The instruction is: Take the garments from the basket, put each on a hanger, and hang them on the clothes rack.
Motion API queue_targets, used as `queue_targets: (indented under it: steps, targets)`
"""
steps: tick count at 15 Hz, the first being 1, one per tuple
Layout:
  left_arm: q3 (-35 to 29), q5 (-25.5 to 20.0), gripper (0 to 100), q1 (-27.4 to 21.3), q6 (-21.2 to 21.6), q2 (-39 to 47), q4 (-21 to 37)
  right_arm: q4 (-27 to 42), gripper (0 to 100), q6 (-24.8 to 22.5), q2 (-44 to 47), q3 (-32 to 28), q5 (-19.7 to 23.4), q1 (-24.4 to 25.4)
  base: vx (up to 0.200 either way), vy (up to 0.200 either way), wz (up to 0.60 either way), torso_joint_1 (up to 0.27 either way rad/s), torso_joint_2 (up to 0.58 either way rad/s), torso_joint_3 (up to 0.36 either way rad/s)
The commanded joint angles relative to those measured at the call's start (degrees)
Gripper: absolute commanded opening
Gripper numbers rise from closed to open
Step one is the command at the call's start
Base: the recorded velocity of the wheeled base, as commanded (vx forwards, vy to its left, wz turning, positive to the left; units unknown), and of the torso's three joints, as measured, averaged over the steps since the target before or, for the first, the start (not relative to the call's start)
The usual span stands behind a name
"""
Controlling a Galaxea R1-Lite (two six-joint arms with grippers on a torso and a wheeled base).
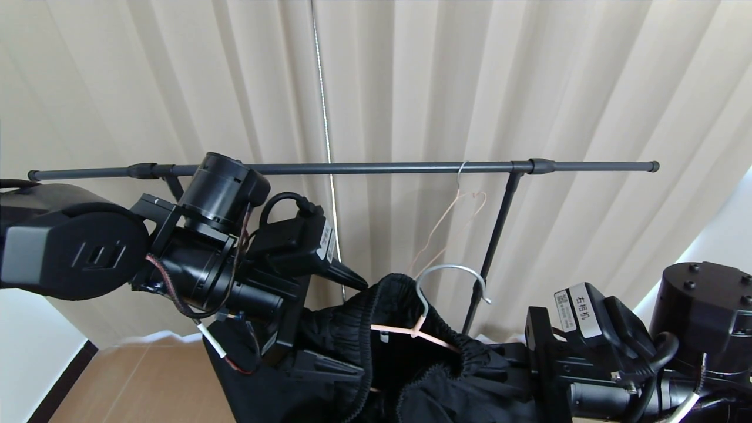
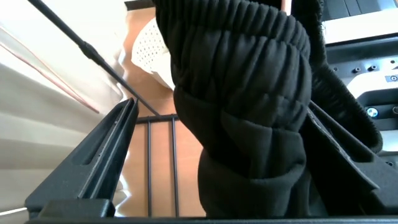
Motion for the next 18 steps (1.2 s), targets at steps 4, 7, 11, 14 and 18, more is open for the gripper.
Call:
queue_targets:
  steps: [4, 7, 11, 14, 18]
  targets:
    - [1.54, 1.36, 100, -0.13, 0.0, 0.5, 0.07, -0.09, 0, 0.01, -0.43, -0.63, 0.03, 0.22, 0.0, 0.0, 0.0, 0.0, 0.0, 0.0]
    - [1.63, 2.86, 0, -0.13, 0.08, 0.5, 0.07, -0.09, 0, 0.01, -0.25, -1.07, 0.03, 0.22, 0.0, 0.0, 0.0, 0.0, 0.0, 0.0]
    - [1.63, 2.86, 0, -0.13, 0.0, 0.15, 0.07, -0.09, 0, -0.08, -0.34, -1.16, -0.06, 0.66, 0.0, 0.0, 0.0, 0.0, 0.0, 0.0]
    - [1.63, 2.86, 0, -0.13, -0.53, -0.29, -0.01, 0.0, 0, 0.01, -0.51, -1.16, -0.06, 0.66, 0.0, 0.0, 0.0, 0.0, 0.0, 0.0]
    - [1.72, 2.95, 0, 0.4, -0.71, -0.73, -0.1, 0.44, 0, 0.19, -0.43, -1.16, -0.15, 0.4, 0.0, 0.0, 0.0, 0.0, 0.0, 0.0]
